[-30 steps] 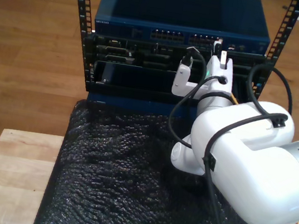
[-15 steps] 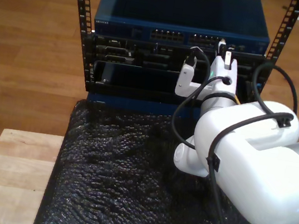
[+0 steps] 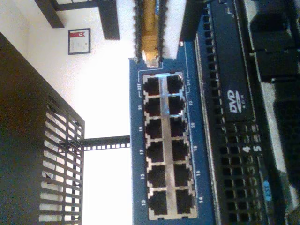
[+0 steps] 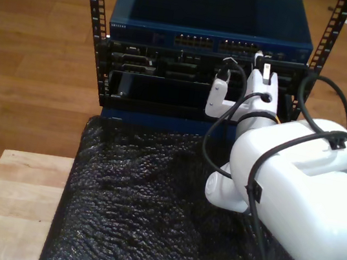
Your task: Grab the cable and plug it in
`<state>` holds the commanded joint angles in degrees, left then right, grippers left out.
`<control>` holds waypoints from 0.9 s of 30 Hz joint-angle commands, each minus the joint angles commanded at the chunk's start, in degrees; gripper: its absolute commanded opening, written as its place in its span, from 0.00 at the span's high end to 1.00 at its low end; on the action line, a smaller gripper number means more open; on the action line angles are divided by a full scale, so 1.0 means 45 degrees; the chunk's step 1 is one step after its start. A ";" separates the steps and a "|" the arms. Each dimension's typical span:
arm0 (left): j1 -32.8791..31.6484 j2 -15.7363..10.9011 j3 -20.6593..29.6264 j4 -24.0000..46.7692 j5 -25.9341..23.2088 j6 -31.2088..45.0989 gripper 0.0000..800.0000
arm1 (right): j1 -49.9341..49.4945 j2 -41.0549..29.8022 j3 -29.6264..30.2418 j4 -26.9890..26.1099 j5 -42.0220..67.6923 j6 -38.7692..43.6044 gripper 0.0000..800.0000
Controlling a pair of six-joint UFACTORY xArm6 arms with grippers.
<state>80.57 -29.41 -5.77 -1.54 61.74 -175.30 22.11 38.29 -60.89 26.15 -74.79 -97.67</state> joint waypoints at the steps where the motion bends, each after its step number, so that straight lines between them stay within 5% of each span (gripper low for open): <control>1: 0.0000 -0.0020 0.0000 0.0000 0.0000 0.0020 0.00 | 0.0000 -0.0020 0.0059 -0.0059 0.0000 0.0000 1.00; 27: 0.0000 0.0000 0.0000 0.0000 0.0000 0.0020 0.00 | -0.1270 0.0039 0.0176 -0.3243 0.0039 0.0977 1.00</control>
<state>80.57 -29.41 -5.77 -1.54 61.74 -175.21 16.40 38.46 -60.10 11.56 -74.62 -93.27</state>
